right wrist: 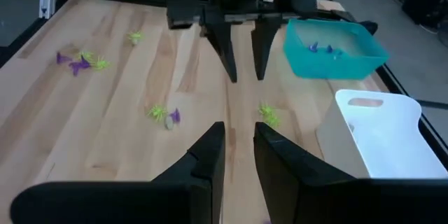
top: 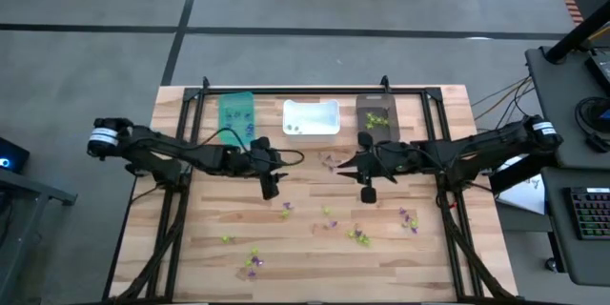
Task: Sort Halloween decoration
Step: Put the green spider toy into the black bin
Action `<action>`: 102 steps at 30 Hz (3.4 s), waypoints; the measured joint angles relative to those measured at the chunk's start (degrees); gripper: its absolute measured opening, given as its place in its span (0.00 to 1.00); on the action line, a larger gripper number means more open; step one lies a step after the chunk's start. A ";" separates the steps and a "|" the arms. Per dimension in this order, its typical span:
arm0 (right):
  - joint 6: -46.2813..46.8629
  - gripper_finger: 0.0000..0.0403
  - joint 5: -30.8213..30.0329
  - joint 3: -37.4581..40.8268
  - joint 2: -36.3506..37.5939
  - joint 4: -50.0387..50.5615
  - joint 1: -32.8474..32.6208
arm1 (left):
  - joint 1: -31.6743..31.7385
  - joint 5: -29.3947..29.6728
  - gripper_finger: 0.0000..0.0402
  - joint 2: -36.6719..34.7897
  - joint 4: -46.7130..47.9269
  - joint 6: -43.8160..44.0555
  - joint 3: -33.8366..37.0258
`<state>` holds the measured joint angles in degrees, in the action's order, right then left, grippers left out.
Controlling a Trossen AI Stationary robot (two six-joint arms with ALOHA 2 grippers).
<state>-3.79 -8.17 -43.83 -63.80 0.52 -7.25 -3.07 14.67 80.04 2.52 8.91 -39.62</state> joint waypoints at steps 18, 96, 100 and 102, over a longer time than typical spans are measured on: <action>-0.65 0.16 -1.02 0.02 -2.72 -2.10 0.00 | 0.11 11.19 0.38 12.95 0.08 -2.52 0.00; -7.76 0.14 -0.96 0.00 -24.13 -25.67 2.39 | 0.31 -5.26 0.00 2.74 -4.22 14.61 0.00; -7.34 0.14 -0.80 0.00 -27.52 -29.13 3.37 | 0.24 -7.09 0.00 2.33 -7.70 14.35 -0.02; -7.28 0.14 -0.46 -0.02 -28.60 -30.22 3.69 | 0.23 -8.30 0.00 2.33 -9.32 13.68 -0.02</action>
<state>-11.07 -8.62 -43.85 -92.40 -29.71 -3.56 -2.84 6.37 82.37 -6.79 22.59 -39.64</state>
